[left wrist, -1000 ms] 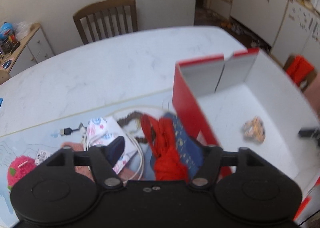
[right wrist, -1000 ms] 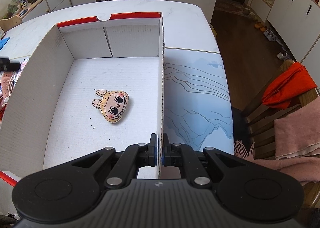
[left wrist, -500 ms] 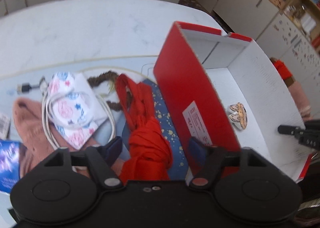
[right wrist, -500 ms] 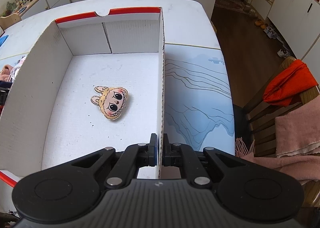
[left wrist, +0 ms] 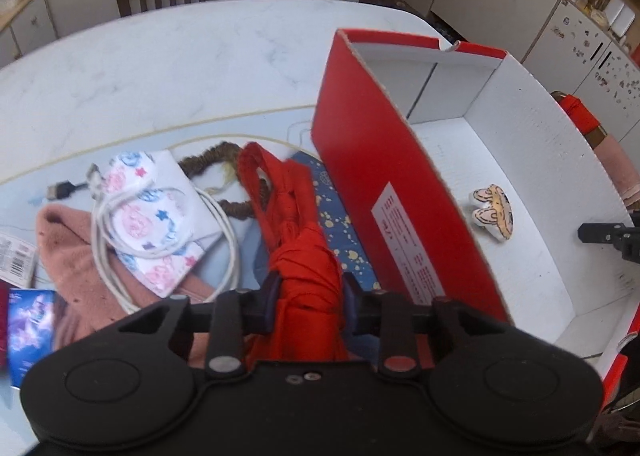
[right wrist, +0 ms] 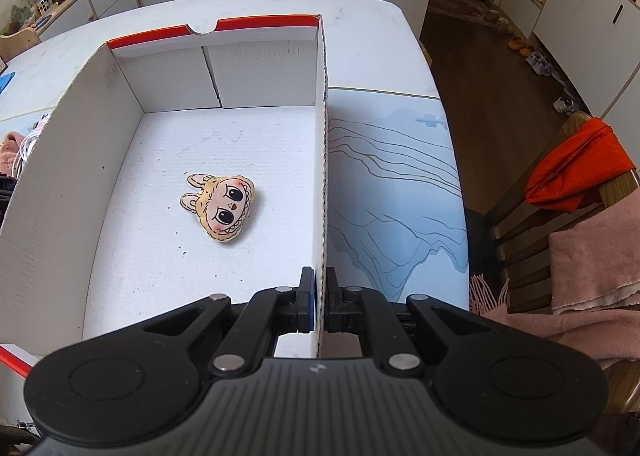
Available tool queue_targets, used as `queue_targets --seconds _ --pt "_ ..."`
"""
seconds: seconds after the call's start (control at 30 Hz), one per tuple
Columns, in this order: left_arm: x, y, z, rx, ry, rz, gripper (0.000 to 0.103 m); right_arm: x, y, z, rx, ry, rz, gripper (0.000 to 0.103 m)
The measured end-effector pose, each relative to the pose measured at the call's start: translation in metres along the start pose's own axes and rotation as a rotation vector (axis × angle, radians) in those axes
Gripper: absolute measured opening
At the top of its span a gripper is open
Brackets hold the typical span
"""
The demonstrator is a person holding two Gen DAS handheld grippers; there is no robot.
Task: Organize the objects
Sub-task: 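Grasp the red folded umbrella with the left tool and lift it, then lower the red umbrella into the box beside the keychain and release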
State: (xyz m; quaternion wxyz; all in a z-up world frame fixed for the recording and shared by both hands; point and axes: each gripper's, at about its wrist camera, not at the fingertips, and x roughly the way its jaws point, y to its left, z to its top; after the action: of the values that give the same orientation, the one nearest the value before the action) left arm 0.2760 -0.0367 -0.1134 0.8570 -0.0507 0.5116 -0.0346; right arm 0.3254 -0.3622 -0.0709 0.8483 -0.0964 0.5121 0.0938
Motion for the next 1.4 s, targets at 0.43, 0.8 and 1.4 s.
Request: queue_targets --seconds 0.43,0.8,1.4 --pt "-0.103 -0.04 0.033 -0.007 -0.257 0.018 0.027 0.0 0.0 -0.001 -0.002 -0.007 -0.004 0.004" --pt "-0.074 -0.133 0.052 0.089 -0.223 -0.003 0.028 -0.002 0.001 -0.001 -0.008 -0.01 0.003 0.003" --pt "0.022 -0.159 0.041 0.124 -0.008 0.17 0.029 0.0 -0.002 0.001 -0.006 -0.014 0.027 0.003"
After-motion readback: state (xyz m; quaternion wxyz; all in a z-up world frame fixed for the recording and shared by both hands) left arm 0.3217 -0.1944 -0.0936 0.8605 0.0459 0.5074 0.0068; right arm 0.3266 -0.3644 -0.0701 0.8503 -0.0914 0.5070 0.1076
